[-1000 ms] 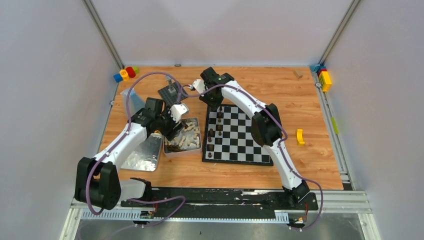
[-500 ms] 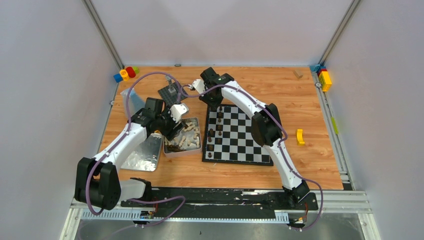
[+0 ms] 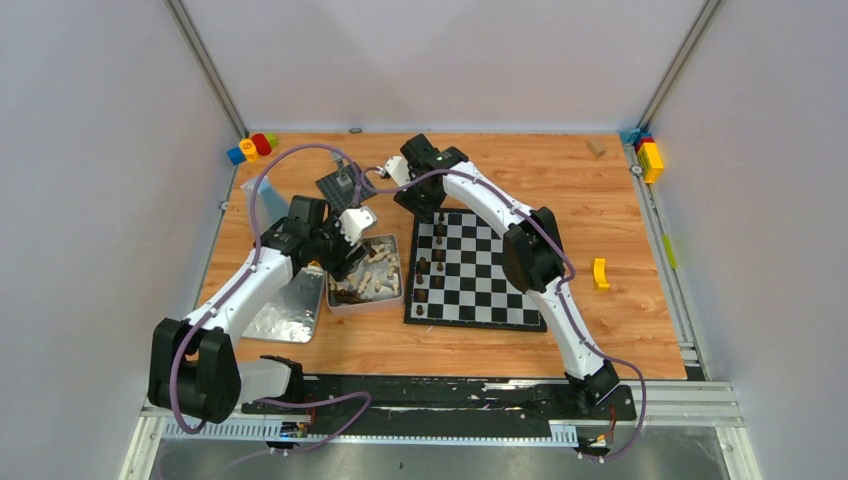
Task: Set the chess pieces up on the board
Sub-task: Place the chess piece on the chessboard.
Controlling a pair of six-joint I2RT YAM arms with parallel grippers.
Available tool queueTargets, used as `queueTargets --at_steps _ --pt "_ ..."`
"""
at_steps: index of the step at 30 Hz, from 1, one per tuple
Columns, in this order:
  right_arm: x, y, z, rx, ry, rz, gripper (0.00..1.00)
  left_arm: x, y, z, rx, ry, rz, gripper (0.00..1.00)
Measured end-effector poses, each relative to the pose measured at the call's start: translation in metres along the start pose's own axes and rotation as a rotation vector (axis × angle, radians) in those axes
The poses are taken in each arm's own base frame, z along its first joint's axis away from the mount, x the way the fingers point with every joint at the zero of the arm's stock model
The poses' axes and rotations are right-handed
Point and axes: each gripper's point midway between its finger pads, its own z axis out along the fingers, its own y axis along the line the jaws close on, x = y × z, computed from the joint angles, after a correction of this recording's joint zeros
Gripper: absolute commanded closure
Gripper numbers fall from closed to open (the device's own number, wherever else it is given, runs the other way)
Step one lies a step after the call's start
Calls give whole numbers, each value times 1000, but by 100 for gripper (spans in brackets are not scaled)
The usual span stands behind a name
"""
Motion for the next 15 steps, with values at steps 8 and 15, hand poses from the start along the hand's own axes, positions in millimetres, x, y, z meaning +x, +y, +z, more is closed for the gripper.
queueTargets --at_steps 8,15 --pt "-19 1 -23 -16 -86 56 49 -3 9 -5 -60 -19 -4 3" --pt "-52 -1 -97 -40 -291 127 51 -4 9 -2 -53 -16 -15 12"
